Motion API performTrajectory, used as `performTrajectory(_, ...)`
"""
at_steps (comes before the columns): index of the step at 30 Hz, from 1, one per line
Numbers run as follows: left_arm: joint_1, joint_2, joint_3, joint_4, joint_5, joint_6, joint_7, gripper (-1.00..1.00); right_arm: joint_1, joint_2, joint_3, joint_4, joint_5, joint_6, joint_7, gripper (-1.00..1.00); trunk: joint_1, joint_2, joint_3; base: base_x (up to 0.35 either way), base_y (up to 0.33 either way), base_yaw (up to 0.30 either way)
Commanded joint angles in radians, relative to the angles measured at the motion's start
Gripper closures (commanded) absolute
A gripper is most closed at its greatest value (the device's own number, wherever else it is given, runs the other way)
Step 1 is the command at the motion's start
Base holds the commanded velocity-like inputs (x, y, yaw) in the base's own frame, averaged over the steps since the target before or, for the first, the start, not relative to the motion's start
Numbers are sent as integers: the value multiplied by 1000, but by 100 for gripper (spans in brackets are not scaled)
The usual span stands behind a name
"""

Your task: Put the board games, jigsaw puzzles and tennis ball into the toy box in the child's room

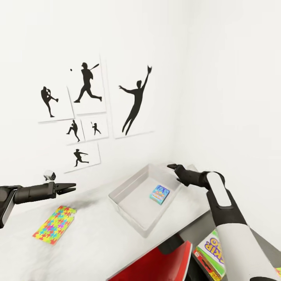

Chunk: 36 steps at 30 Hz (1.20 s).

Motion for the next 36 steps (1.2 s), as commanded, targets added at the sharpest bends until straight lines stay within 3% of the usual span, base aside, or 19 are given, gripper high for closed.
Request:
performTrajectory(1, 0, 1, 0, 0, 0, 11, -4, -100, 10, 1, -4, -19, -17, 9, -10, -100, 0, -2, -1, -232, 182, -197)
performTrajectory(6, 0, 1, 0, 0, 0, 11, -4, -100, 93, 1, -12, -112, -46, 37, -10, -100, 0, -2, 5, -239, 186, -191)
performTrajectory(17, 0, 1, 0, 0, 0, 10, -4, -100, 242, 4, -11, -250, -52, 41, 4, -100, 0, -2, 19, -125, 87, -47)
performTrajectory(20, 0, 1, 1, 0, 0, 10, -4, -100, 321, 6, -10, -299, -51, 40, 46, -100, 0, -2, 20, -9, 6, -2)
performTrajectory(24, 0, 1, 12, 0, 0, 10, -4, -100, 444, 4, -13, -354, -45, 32, 186, -100, 0, -2, 20, -2, 2, 0)
performTrajectory(26, 0, 1, 15, 0, 0, 10, -4, -100, 472, 3, -19, -361, -42, 30, 242, -100, 0, -2, 20, 0, 0, -10)
performTrajectory(31, 0, 1, 19, 0, 0, 9, -4, -100, 501, 0, -51, -364, -35, 27, 364, -100, 0, -2, 20, -16, 7, -173)
performTrajectory(36, 0, -1, 18, 0, -1, 9, -4, -100, 505, -1, -62, -363, -33, 27, 388, -100, 0, -2, 20, -153, 62, -263)
